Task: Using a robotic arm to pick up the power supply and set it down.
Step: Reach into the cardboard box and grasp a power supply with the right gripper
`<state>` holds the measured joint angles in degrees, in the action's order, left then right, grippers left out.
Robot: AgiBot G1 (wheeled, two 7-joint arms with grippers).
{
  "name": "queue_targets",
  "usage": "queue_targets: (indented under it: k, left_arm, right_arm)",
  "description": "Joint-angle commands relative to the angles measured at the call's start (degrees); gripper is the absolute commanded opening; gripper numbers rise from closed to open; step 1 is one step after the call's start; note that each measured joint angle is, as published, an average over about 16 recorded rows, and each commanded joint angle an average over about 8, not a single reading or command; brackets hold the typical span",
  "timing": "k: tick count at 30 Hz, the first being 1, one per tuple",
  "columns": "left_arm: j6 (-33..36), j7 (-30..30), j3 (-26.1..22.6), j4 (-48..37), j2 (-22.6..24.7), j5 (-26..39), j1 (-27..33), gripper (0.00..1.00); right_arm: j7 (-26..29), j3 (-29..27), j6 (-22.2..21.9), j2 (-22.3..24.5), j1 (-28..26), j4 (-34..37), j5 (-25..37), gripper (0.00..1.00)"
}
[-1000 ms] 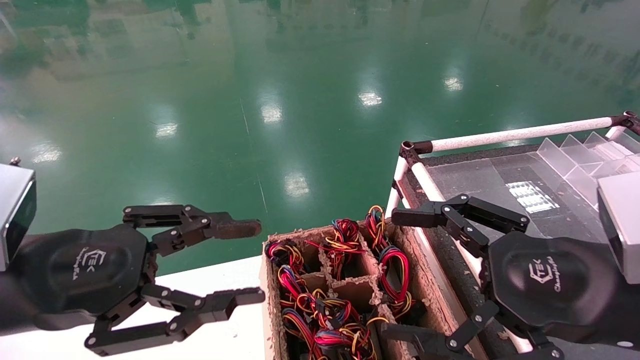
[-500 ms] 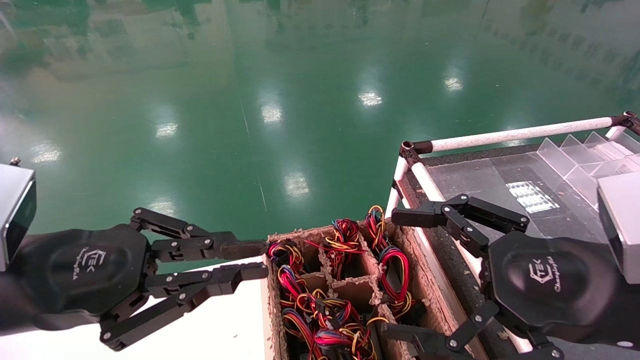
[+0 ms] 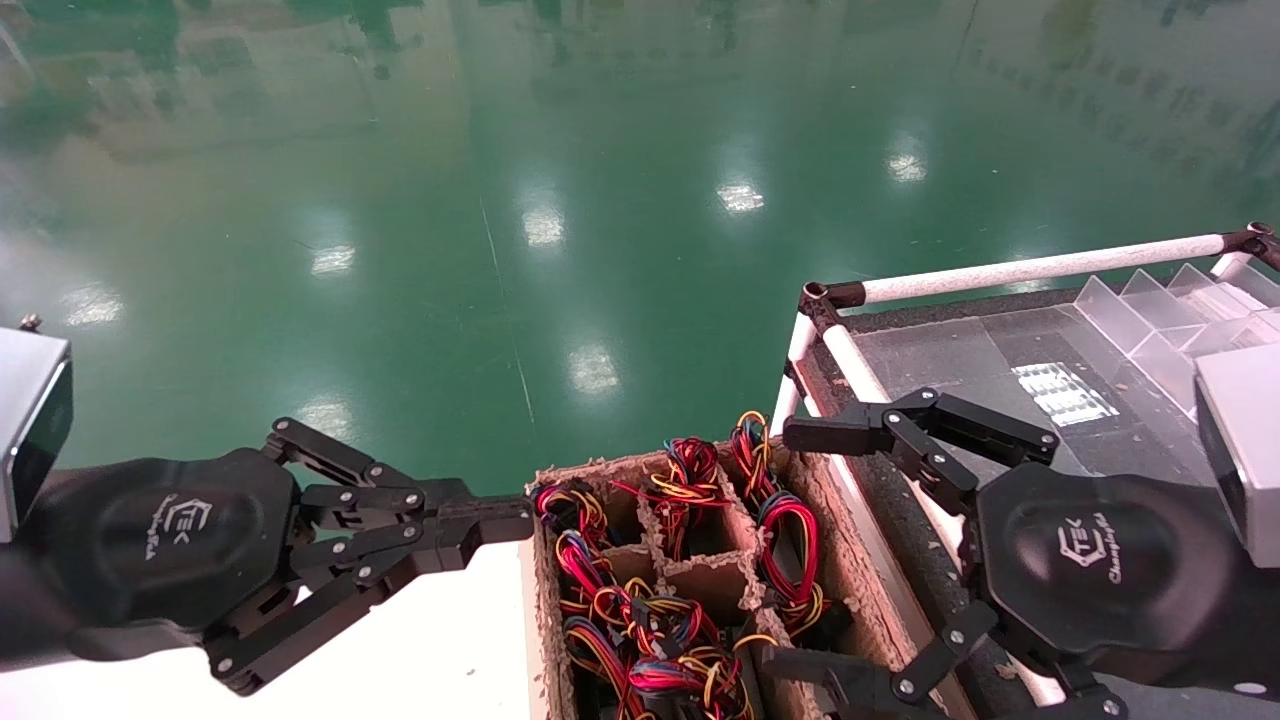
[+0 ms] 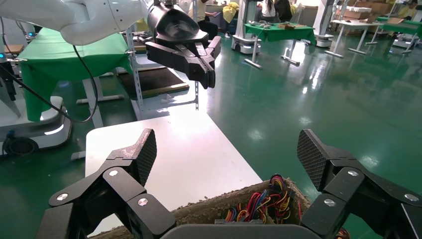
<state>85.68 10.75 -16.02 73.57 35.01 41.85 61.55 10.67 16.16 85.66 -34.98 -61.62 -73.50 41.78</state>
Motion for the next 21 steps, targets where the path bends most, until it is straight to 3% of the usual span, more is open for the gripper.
queue_targets:
  k: [1, 3, 4, 21]
  left_arm:
    - [0.0, 0.0, 0.0, 0.0, 0.0, 0.0, 0.0, 0.73]
    - [0.0, 0.0, 0.0, 0.0, 0.0, 0.0, 0.0, 0.96]
    - [0.0, 0.0, 0.0, 0.0, 0.0, 0.0, 0.0, 1.0]
    - [0.0, -0.01, -0.01, -0.02, 0.0, 0.0, 0.01, 1.0]
  right_arm:
    - [0.0, 0.0, 0.0, 0.0, 0.0, 0.0, 0.0, 1.0]
    - [0.0, 0.0, 0.0, 0.0, 0.0, 0.0, 0.0, 1.0]
    - [0.0, 0.0, 0.0, 0.0, 0.0, 0.0, 0.0, 1.0]
    - [-0.23, -0.08, -0.2, 0.35, -0.04, 0.31, 0.41, 1.0]
